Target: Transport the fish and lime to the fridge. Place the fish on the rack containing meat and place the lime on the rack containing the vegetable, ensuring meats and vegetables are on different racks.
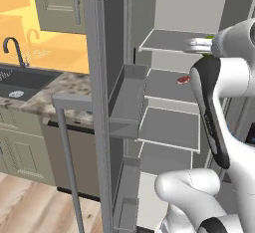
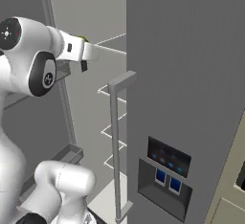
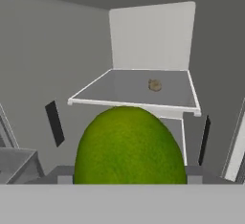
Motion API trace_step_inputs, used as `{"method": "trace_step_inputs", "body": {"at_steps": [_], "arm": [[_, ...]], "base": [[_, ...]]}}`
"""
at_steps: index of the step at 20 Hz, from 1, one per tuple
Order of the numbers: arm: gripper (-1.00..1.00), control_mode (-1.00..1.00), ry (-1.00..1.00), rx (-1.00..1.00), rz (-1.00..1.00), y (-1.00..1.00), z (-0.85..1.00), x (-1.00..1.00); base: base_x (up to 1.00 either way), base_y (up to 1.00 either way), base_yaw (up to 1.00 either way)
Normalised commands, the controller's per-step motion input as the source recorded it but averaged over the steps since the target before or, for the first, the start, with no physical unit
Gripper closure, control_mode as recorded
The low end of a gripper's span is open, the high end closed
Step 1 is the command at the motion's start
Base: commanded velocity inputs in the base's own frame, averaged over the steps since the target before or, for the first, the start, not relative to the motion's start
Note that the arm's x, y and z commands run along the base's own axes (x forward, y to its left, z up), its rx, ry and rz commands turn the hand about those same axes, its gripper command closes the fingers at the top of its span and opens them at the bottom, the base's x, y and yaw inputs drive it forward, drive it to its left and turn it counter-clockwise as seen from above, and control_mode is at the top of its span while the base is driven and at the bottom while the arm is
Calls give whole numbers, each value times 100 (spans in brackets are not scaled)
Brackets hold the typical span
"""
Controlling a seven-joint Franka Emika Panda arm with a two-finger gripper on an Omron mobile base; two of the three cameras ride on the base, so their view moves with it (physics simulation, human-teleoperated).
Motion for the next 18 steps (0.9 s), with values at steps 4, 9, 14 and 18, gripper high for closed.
{"method": "trace_step_inputs", "body": {"at_steps": [4,9,14,18], "arm": [[100,-100,2,0,-3,-9,0,68],[100,-100,1,0,0,-6,-6,60],[100,-100,2,0,0,-10,-6,49],[100,-100,1,0,0,-22,-14,53]], "base": [[0,0,0],[0,0,0],[0,0,0],[0,0,0]]}}
